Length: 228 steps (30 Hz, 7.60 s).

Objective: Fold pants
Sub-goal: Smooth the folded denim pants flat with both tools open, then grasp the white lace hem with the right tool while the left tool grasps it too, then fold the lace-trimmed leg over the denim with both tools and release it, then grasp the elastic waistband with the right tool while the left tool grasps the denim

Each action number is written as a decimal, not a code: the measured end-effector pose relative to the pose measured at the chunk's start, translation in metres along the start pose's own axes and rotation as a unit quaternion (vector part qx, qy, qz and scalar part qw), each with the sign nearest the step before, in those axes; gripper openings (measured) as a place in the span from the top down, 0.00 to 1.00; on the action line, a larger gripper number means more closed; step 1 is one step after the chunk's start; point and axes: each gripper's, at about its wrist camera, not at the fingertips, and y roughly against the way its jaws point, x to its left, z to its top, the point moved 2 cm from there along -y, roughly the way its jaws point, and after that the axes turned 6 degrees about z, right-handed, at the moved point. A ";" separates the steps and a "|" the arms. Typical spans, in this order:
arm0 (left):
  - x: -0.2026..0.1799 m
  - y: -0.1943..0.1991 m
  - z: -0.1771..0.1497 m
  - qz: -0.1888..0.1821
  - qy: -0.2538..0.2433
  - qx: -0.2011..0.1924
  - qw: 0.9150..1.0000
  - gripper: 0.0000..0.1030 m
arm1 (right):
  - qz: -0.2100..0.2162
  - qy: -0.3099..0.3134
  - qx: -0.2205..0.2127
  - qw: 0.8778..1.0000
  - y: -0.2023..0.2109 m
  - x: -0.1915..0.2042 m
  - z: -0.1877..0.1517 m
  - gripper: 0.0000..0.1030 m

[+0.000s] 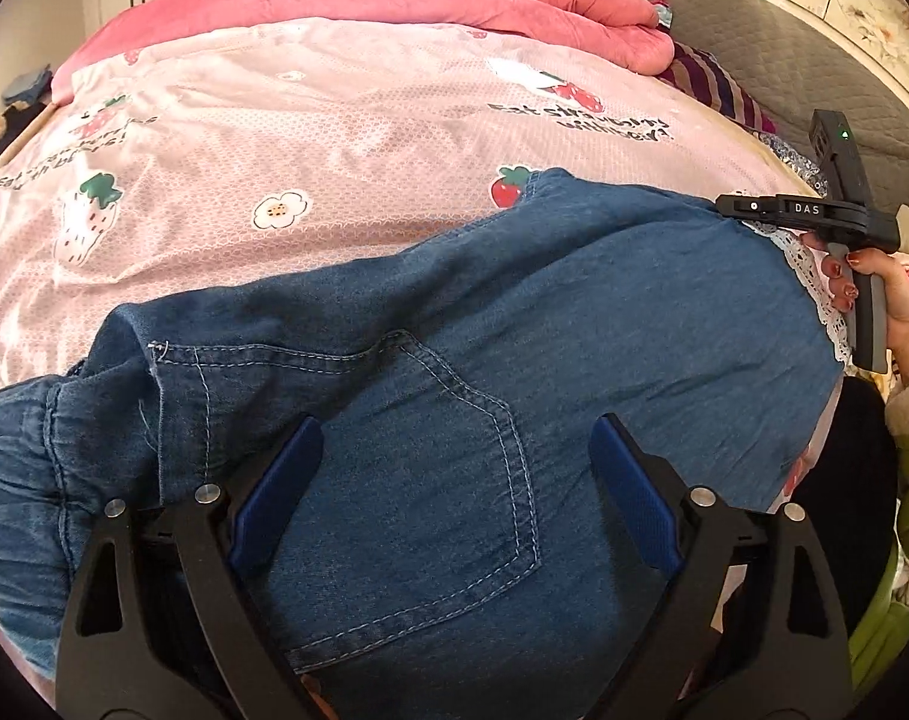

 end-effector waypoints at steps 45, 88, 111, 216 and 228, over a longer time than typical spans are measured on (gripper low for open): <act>-0.264 0.014 0.012 -0.122 -0.229 -0.073 0.963 0.09 | 0.049 -0.011 0.022 0.999 0.041 -0.034 0.007 0.06; -0.198 0.042 0.002 -0.166 -0.112 -0.115 0.973 0.92 | 0.092 0.075 0.054 0.991 0.014 0.084 0.047 0.73; -0.083 0.049 -0.050 -0.145 0.067 -0.044 0.986 0.72 | 0.098 0.102 0.101 0.985 -0.074 0.216 0.065 0.35; 0.103 0.081 -0.097 -0.089 0.318 -0.065 0.942 0.60 | 0.254 0.310 0.230 0.887 -0.145 0.392 0.001 0.75; 0.042 0.101 -0.030 -0.103 0.214 -0.119 0.964 0.76 | 0.273 0.258 0.148 0.915 -0.068 0.313 0.041 0.76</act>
